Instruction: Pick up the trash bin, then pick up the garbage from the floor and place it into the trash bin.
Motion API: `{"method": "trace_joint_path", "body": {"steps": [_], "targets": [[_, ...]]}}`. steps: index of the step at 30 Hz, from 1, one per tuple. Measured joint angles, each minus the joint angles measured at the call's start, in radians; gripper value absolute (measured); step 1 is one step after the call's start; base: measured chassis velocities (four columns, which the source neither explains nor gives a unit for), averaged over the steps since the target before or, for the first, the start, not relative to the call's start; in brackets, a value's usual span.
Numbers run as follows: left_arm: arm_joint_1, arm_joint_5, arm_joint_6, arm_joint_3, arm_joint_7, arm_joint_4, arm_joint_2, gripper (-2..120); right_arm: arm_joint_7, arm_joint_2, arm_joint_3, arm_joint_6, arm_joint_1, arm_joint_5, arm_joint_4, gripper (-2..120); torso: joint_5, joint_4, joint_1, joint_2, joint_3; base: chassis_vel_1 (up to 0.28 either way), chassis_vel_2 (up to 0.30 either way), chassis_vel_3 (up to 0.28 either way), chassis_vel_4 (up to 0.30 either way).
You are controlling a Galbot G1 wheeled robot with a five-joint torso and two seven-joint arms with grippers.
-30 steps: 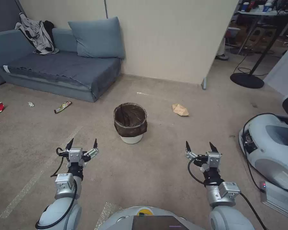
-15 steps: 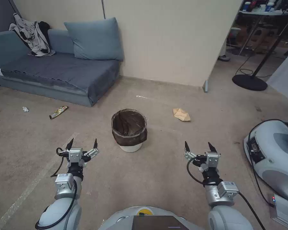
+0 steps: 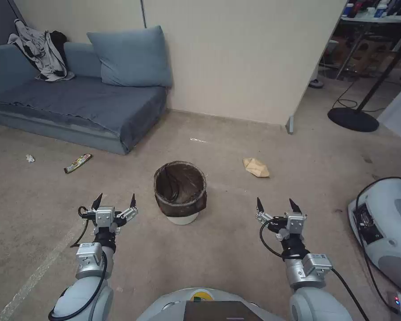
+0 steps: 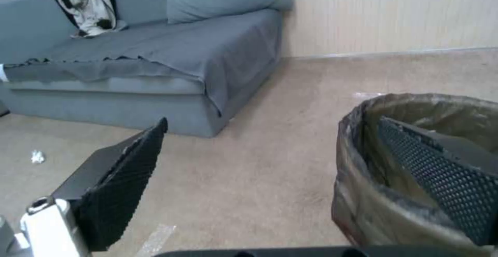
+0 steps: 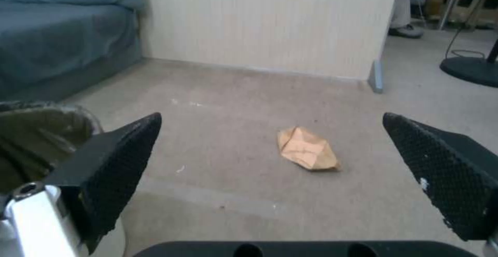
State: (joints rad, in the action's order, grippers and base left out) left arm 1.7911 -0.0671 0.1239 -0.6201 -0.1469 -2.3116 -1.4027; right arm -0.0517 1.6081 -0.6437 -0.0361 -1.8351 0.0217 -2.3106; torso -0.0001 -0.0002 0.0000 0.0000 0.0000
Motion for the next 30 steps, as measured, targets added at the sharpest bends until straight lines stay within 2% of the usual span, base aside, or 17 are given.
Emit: {"method": "trace_joint_path", "body": {"steps": [24, 30], "targets": [[-0.008, -0.007, 0.001, 0.003, 0.003, 0.009, 0.009, 100, 0.001, 0.000, 0.006, 0.000, 0.004, -0.002, 0.001, 100, 0.0000, 0.0004, 0.000, 0.000, 0.000, -0.103, 0.094, 0.095, -0.088], [-0.069, -0.028, 0.045, -0.008, 0.040, 0.023, 0.033, 100, 0.009, 0.000, -0.001, 0.000, 0.006, 0.002, 0.001, 100, 0.0001, 0.0002, 0.000, 0.000, 0.000, -0.003, 0.009, 0.000, -0.004]]}}
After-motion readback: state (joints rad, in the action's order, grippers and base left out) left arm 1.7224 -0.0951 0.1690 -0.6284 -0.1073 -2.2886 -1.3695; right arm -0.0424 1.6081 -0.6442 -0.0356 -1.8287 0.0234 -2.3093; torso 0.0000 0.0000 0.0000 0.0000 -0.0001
